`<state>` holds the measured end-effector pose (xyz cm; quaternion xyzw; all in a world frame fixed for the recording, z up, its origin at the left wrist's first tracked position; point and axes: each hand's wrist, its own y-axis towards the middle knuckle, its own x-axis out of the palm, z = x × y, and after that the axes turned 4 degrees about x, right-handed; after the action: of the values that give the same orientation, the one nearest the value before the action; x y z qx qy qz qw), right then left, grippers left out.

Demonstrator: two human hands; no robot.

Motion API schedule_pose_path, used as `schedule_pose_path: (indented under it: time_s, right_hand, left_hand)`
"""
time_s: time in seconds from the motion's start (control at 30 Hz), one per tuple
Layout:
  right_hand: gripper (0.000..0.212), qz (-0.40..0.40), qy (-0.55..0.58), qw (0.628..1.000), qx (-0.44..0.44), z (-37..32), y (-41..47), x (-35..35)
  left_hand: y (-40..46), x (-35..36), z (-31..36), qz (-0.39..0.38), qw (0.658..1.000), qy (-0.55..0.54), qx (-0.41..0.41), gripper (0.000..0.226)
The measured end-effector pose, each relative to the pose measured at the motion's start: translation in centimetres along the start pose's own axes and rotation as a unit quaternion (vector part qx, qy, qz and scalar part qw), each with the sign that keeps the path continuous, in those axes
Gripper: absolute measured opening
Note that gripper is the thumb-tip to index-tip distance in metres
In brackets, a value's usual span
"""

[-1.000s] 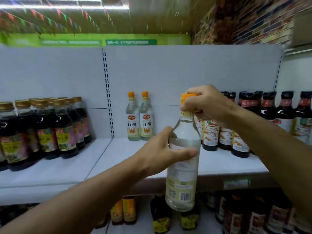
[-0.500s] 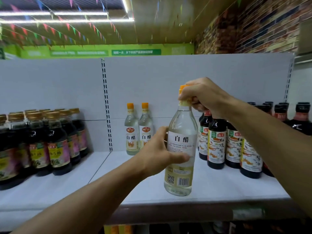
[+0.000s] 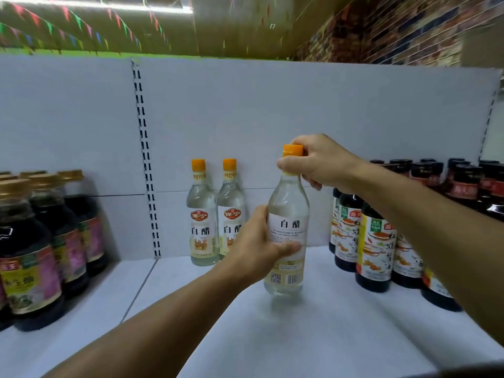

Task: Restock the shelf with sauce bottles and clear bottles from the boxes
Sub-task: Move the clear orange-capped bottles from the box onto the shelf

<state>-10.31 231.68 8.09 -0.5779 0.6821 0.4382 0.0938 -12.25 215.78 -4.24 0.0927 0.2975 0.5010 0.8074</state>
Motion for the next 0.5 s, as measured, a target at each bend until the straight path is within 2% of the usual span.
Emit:
schedule_pose_path:
  time_s: [0.07, 0.17, 0.3, 0.4, 0.5]
  right_hand:
    - [0.021, 0.007, 0.000, 1.000, 0.004, 0.9, 1.6, 1.0]
    - [0.021, 0.015, -0.002, 1.000, 0.018, 2.2, 4.0, 2.5]
    - [0.020, 0.015, -0.013, 0.999, 0.027, 4.1, 6.7, 4.0]
    - [0.016, 0.018, -0.024, 0.999, 0.035, 5.5, 8.1, 4.8]
    - [0.016, 0.023, -0.029, 0.998, 0.043, 6.6, 9.3, 5.2]
  left_hand:
    - [0.7, -0.2, -1.1, 0.013, 1.000, 0.016, 0.000, 0.061]
    - [1.1, -0.3, -2.8, 0.054, 0.993, 0.101, 0.017, 0.062]
    - [0.9, -0.9, -5.1, 0.090, 0.968, 0.231, 0.046, 0.043]
    - [1.2, -1.0, -6.2, 0.025, 0.958, 0.280, 0.051, 0.033]
    - [1.6, -0.7, -6.8, -0.068, 0.946, 0.312, 0.057, 0.041]
